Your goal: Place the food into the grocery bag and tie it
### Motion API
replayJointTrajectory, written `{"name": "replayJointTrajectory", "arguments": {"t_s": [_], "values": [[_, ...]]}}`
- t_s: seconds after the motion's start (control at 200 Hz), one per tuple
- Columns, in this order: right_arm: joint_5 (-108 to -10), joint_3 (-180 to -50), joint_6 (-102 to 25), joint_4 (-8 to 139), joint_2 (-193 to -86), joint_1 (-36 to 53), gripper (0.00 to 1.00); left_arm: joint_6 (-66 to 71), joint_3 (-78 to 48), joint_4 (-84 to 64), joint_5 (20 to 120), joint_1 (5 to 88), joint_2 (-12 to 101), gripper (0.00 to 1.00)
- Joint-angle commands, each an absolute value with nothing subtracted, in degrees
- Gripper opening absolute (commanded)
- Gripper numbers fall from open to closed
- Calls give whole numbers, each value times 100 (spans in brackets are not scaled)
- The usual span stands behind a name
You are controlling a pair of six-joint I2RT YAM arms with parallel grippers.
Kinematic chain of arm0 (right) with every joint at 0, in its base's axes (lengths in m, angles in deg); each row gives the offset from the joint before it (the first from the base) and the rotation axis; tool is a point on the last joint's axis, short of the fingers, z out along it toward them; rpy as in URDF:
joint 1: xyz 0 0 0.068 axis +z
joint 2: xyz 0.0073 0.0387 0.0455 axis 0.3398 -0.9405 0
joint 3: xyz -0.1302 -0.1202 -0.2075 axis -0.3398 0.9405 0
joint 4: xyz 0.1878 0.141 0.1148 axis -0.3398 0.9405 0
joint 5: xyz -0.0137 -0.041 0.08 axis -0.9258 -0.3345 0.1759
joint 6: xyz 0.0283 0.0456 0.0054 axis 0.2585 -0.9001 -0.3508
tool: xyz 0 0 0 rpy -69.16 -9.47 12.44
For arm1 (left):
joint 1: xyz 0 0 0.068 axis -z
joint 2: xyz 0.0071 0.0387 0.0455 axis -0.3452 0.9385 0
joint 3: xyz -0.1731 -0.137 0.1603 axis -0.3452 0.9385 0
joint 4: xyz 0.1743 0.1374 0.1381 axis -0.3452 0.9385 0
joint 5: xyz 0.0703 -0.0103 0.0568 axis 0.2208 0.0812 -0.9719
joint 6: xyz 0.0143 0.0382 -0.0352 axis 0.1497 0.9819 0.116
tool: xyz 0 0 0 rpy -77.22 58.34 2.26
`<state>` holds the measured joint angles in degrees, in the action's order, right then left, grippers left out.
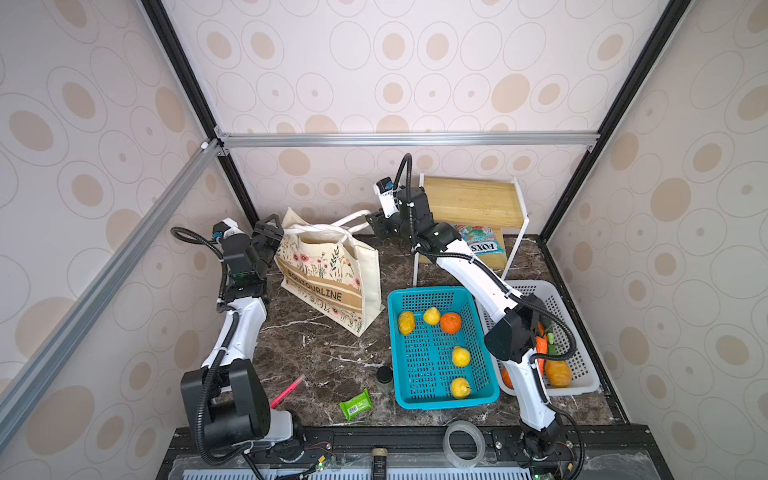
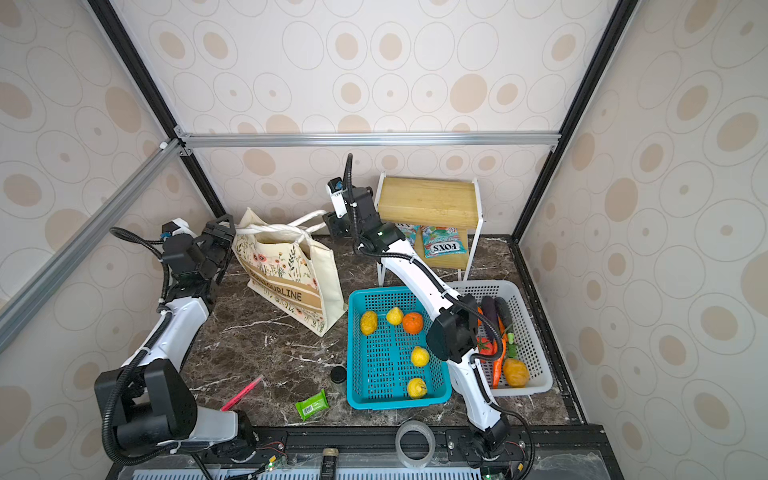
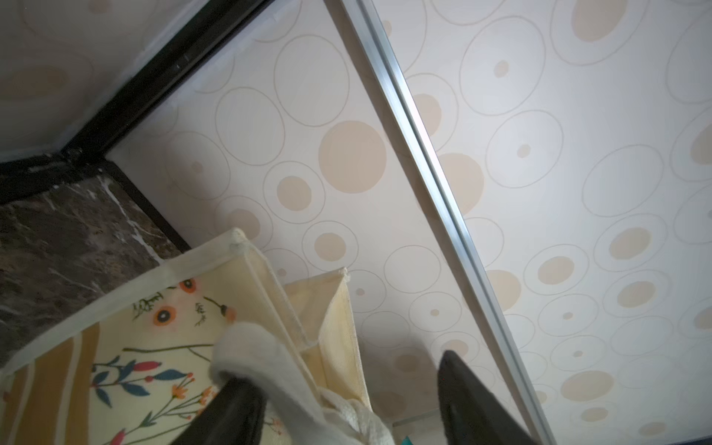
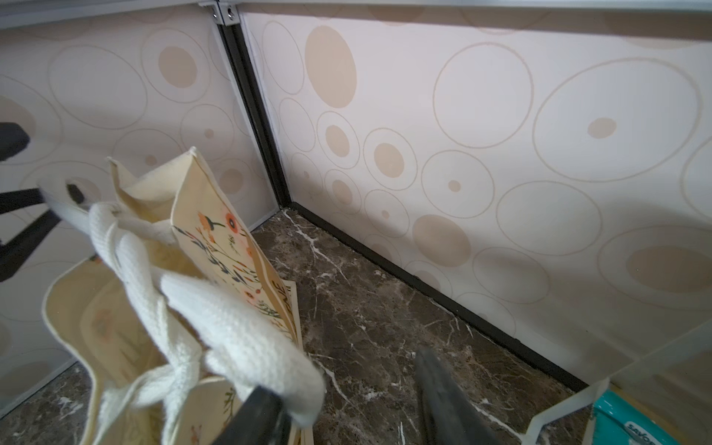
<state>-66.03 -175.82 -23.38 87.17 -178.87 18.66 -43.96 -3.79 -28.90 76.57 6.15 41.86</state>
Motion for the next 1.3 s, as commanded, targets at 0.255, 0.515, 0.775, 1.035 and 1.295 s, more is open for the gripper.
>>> {"name": "replayJointTrajectory", "arguments": {"t_s": [0.255,0.515,0.775,1.035,1.295], "values": [[-6614,-16526,-2171,8272,-16464,2003,61,-3310,-740,-1357,6877,429,3568,99],[-7061,-14952,-2414,8008,-15258,2035,63,-2649,-1124,-599,7670,367,3522,99],[-7188,-13518,-2568,7800,-14290,2047,63,-2025,-1223,77,8188,233,3323,99],[-7902,-12870,-2779,8404,-13434,2047,76,-1454,-741,-13,8690,199,2635,99],[-9784,-11513,-3259,9670,-12268,1603,99,-1261,1660,-877,8089,276,890,99]]}}
